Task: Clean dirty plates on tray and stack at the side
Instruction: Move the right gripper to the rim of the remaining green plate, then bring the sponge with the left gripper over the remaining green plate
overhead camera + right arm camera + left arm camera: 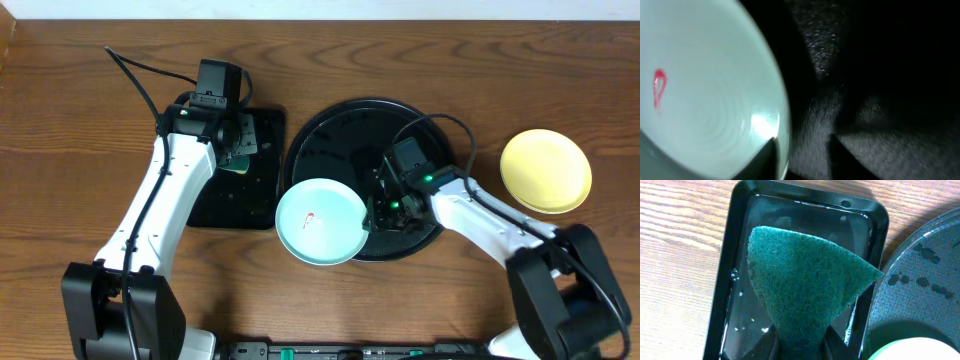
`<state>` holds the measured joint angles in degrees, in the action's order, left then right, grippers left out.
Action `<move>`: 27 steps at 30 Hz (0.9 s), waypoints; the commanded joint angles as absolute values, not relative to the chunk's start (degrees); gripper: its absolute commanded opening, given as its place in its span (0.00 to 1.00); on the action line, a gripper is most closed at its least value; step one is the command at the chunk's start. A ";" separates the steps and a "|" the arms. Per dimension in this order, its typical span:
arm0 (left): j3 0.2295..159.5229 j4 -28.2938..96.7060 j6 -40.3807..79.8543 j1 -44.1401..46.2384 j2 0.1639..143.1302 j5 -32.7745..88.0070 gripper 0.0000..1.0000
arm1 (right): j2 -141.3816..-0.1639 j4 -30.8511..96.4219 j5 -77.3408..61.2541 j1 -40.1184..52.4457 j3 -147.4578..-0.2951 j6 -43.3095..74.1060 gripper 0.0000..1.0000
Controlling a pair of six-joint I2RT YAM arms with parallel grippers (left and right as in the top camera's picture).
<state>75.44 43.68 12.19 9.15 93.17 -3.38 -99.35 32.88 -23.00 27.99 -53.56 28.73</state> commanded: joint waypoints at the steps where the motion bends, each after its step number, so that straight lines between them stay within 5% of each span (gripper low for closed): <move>1: 75.22 43.92 12.73 8.91 93.67 -4.05 0.10 | -99.83 31.92 -23.55 27.79 -53.91 30.83 0.11; 3: 75.22 43.92 12.73 8.91 93.67 -4.05 0.10 | -99.13 31.05 -21.26 27.07 -54.15 30.81 0.01; 13: 75.22 43.90 12.73 8.91 93.67 -3.33 0.10 | -93.47 29.52 1.98 21.65 -54.74 30.59 0.01; 27: 75.22 40.75 12.73 11.27 93.67 14.24 0.08 | -98.80 24.62 4.86 20.93 -54.74 22.00 0.01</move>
